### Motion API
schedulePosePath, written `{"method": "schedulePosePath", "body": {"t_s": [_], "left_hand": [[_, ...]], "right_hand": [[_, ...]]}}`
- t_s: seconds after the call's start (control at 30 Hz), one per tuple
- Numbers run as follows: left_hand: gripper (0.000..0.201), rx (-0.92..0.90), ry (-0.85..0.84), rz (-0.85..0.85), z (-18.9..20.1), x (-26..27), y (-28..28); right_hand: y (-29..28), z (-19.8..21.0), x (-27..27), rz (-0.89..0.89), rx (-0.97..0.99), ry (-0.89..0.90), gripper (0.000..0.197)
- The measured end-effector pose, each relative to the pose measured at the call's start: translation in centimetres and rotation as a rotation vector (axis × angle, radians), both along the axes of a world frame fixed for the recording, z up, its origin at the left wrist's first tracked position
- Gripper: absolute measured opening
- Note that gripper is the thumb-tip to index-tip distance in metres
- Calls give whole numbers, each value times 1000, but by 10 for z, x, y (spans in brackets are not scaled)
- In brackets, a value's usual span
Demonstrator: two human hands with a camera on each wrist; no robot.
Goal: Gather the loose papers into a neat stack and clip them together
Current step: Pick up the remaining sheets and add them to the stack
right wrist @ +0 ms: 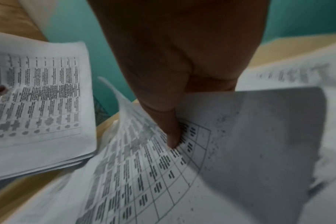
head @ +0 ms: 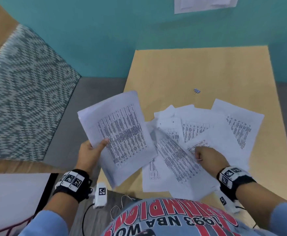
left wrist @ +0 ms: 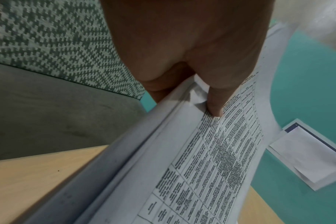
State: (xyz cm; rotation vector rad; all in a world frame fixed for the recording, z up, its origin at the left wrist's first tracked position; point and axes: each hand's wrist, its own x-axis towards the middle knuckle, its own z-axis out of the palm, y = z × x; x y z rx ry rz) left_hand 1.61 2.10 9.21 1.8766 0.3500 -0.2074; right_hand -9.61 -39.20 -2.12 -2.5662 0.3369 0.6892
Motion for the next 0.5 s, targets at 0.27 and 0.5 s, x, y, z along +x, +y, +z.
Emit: {"method": "schedulePosePath", "body": {"t_s": [0.27,0.5], "left_hand": [[14,-2,0,-58,-6,12,-15],[10,8,2,-51,4,11,-19]], "right_hand": [[-79,25,34,264,-443,91,29],[-25,-1,46,668,-314,-51,45]]}}
